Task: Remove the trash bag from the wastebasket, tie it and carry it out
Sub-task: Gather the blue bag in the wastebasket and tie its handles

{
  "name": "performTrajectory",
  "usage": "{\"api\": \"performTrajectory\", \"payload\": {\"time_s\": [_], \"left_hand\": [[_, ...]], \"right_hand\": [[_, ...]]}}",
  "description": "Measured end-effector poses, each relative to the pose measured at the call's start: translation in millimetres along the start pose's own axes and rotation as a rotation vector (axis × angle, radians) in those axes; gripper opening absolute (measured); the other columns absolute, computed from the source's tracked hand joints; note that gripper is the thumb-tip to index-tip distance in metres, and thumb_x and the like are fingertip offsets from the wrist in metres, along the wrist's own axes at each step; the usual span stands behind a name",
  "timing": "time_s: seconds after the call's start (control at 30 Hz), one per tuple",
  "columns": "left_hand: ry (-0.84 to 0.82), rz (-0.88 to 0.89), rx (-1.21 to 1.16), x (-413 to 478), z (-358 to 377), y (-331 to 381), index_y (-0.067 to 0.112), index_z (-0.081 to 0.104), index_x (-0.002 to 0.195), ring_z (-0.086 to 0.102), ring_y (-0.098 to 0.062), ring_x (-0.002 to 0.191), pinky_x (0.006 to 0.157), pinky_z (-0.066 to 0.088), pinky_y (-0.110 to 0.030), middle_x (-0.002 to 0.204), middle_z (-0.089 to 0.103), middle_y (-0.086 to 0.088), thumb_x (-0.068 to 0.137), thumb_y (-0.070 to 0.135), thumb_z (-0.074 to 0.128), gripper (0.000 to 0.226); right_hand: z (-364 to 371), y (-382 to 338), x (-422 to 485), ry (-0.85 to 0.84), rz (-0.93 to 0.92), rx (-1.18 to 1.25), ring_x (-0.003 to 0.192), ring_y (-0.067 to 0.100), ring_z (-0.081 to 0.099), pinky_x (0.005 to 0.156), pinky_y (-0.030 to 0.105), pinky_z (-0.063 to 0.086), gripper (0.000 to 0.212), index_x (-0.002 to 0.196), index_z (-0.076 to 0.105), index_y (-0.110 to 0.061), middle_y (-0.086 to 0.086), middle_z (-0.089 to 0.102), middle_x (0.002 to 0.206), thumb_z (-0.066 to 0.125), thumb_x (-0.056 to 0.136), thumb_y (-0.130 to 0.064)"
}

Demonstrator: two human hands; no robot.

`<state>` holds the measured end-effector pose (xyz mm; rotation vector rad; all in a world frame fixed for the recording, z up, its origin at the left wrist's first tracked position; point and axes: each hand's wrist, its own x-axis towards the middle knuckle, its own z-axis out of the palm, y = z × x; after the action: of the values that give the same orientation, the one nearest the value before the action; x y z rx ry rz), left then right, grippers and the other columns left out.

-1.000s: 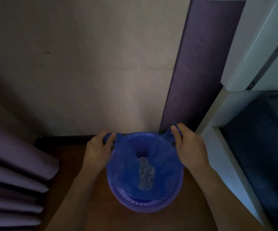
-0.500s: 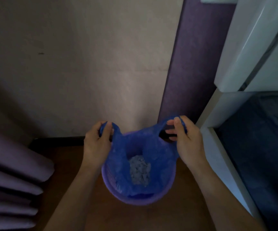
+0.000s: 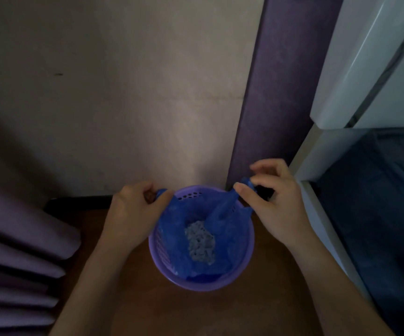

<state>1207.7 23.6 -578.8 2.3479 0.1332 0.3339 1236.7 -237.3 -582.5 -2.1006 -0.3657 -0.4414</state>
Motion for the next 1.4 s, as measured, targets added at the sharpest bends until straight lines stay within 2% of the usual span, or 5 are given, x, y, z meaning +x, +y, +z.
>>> {"api": "performTrajectory", "payload": {"time_s": [0.33, 0.7, 0.8, 1.1, 1.4], "left_hand": [[-0.156, -0.057, -0.587, -5, 14, 39, 0.011, 0.07, 0.072, 0.061, -0.018, 0.061, 0.064, 0.048, -0.03, 0.065, 0.065, -0.017, 0.091, 0.017, 0.066, 0.02], [-0.517, 0.106, -0.587, -4, 25, -10, 0.027, 0.045, 0.14, 0.049, -0.009, 0.133, 0.107, 0.044, -0.038, 0.141, 0.054, 0.007, 0.069, 0.042, 0.084, 0.083], [-0.734, 0.058, -0.476, -14, 53, -15, 0.018, 0.054, 0.133, 0.062, -0.015, 0.119, 0.1, 0.051, -0.045, 0.128, 0.066, -0.001, 0.088, 0.029, 0.071, 0.05], [-0.144, -0.458, -1.02, -10, 78, -16, 0.006, 0.056, 0.072, 0.068, -0.014, 0.068, 0.07, 0.056, -0.027, 0.062, 0.066, -0.001, 0.101, 0.021, 0.048, 0.033], [-0.064, -0.682, -1.339, 1, 84, -18, 0.012, 0.053, 0.073, 0.063, -0.018, 0.066, 0.082, 0.052, -0.037, 0.067, 0.052, -0.002, 0.102, 0.024, 0.047, 0.031]], "right_hand": [[45, -25, -10, -0.575, 0.241, 0.542, 0.124, -0.005, 0.054, 0.097, 0.021, 0.05, 0.084, 0.145, 0.037, -0.038, -0.028, 0.049, 0.144, 0.083, 0.076, -0.023], [62, -26, -11, -0.336, 0.156, 0.392, 0.051, 0.012, 0.049, 0.052, 0.04, 0.042, 0.011, 0.081, 0.069, -0.026, 0.0, 0.053, 0.057, 0.068, 0.092, -0.027], [60, -32, -8, -0.278, 0.171, 0.435, 0.055, 0.012, 0.057, 0.054, 0.029, 0.048, 0.009, 0.084, 0.071, -0.015, 0.004, 0.06, 0.061, 0.07, 0.09, -0.023], [20, 1, -8, -0.381, 0.402, 0.514, 0.125, -0.007, 0.052, 0.096, 0.018, 0.05, 0.071, 0.143, 0.046, -0.03, -0.016, 0.053, 0.14, 0.075, 0.08, -0.046], [-35, 45, -13, -0.264, 0.354, 0.899, 0.13, 0.025, 0.057, 0.103, 0.04, 0.05, 0.065, 0.114, 0.074, -0.017, 0.004, 0.063, 0.137, 0.091, 0.058, -0.044]]}}
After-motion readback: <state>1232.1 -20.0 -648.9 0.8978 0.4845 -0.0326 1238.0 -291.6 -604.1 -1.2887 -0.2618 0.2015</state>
